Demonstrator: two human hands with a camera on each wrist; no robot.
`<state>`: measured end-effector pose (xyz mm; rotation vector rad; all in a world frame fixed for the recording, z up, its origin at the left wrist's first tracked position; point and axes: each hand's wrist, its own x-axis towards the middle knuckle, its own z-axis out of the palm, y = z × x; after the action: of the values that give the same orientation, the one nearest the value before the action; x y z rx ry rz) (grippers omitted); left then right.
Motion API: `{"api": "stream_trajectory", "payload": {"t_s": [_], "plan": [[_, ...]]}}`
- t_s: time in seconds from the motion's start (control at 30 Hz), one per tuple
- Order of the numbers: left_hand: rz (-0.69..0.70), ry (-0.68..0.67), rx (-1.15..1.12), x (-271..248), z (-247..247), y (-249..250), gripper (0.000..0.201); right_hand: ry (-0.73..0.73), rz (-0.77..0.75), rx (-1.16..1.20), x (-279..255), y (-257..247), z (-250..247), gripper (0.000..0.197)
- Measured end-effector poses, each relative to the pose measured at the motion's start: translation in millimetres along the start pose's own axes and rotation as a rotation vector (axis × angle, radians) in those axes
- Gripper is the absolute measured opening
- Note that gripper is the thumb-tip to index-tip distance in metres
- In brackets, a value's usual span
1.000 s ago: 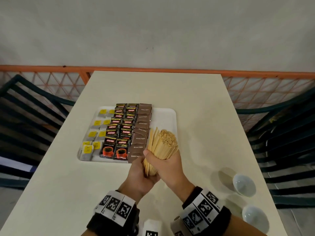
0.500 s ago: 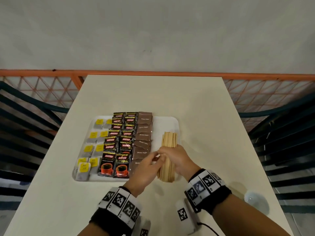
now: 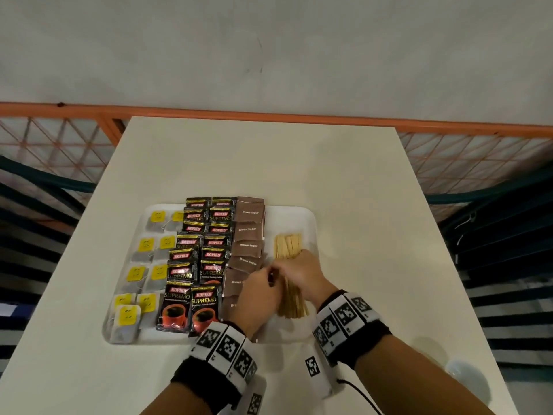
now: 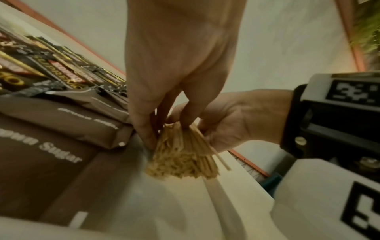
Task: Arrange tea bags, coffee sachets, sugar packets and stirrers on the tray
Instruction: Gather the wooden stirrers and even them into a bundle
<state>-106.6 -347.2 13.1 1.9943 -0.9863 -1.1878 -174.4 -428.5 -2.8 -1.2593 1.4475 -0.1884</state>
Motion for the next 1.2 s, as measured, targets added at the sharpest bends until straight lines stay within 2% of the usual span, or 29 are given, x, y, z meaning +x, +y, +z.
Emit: {"api": "stream_trajectory", "payload": {"t_s": [0.13, 0.2, 0.27, 0.4, 0.63, 0.8, 0.87, 0.93, 1.03, 1.13, 1.2], "plan": [[0.125, 0.043, 0.274, -2, 4, 3, 0.027, 0.065, -0.074, -0.088, -9, 1, -6, 0.020], [0.126, 0.040, 0.327, -4, 5, 4, 0.026, 0.088, -0.085, -0.119, -10, 1, -9, 0.029], [0.119, 0.041, 0.373, -5, 5, 3, 0.026, 0.115, -0.082, -0.174, -8, 3, -11, 0.028], [0.103, 0.022, 0.350, -6, 7, 1, 0.021, 0.134, -0.068, -0.273, 0, 10, -11, 0.014], [0.104, 0.020, 0.308, -8, 10, -5, 0.016, 0.143, -0.104, -0.396, -6, 19, -18, 0.026], [0.142, 0.042, 0.306, -14, 8, -2, 0.016, 0.169, -0.157, -0.447, -25, 19, -24, 0.005], [0.194, 0.058, 0.284, -20, 7, 1, 0.016, 0.180, -0.222, -0.459, -37, 21, -29, 0.020], [0.249, 0.085, 0.264, -31, 1, 0, 0.022, 0.208, -0.276, -0.444, -50, 25, -35, 0.031], [0.249, 0.124, 0.263, -50, -17, -15, 0.020, 0.206, -0.313, -0.387, -66, 41, -42, 0.026], [0.205, 0.247, 0.255, -68, -44, -44, 0.014, 0.186, -0.323, -0.344, -77, 68, -47, 0.020], [0.124, 0.340, 0.246, -83, -66, -68, 0.016, 0.202, -0.308, -0.321, -84, 85, -50, 0.020]]}}
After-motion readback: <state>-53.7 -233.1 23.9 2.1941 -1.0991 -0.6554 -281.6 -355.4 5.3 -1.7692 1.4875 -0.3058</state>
